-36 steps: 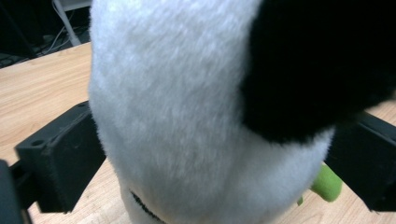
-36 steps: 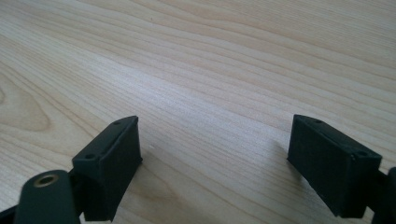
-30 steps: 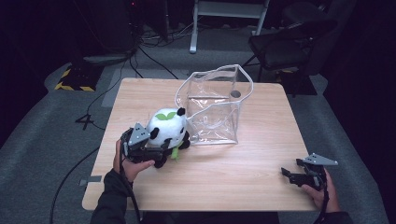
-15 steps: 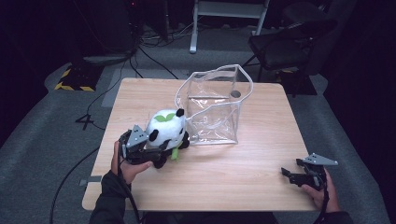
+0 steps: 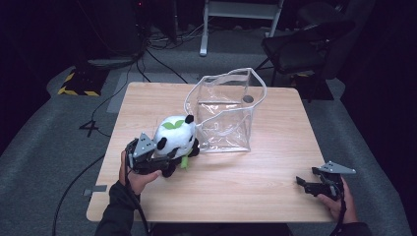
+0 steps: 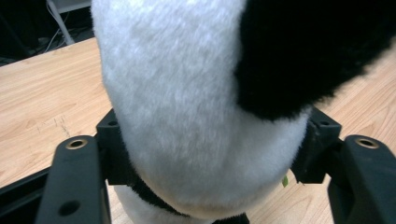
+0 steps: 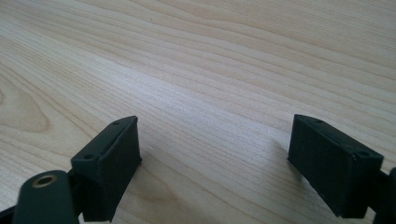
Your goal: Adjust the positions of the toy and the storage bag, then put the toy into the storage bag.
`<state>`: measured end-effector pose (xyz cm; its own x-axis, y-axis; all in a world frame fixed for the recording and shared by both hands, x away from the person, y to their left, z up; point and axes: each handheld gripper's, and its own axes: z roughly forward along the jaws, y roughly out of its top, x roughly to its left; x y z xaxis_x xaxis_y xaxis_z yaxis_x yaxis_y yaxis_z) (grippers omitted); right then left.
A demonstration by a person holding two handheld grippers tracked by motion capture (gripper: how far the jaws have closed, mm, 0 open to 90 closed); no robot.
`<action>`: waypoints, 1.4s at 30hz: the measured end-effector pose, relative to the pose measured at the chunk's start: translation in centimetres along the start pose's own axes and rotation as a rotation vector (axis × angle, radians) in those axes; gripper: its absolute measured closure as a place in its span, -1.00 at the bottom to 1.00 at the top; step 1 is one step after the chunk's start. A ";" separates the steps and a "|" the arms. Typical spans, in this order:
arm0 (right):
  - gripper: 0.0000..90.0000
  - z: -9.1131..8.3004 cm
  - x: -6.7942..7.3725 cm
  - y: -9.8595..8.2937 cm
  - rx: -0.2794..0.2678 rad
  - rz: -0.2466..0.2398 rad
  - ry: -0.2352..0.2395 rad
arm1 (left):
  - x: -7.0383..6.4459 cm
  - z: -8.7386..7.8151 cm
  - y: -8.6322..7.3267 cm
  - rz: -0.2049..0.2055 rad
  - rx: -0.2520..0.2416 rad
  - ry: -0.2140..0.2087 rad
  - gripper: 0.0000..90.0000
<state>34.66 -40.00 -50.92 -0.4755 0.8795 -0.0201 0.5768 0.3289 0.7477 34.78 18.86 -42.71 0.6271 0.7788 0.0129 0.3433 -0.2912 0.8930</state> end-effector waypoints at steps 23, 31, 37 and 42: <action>-0.62 0.0 0.0 0.0 -0.001 -0.004 0.002 | -0.1 -1.1 -0.1 -0.005 -0.052 0.035 -0.11; -0.62 0.0 0.0 0.0 -0.003 -0.005 0.004 | 0.9 -2.9 0.3 -0.056 -0.120 0.103 -0.11; -0.62 0.0 0.0 0.0 -0.002 -0.006 0.004 | 2.0 -3.4 0.5 -0.107 -0.156 0.162 -0.11; -0.62 0.0 0.0 0.0 -0.002 -0.007 0.003 | 2.6 -3.7 1.0 -0.133 -0.181 0.209 -0.11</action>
<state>34.65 -40.00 -50.92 -0.4817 0.8760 -0.0230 0.5724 0.3344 0.7487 34.16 22.62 -40.17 0.4214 0.9062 -0.0342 0.2712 -0.0899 0.9583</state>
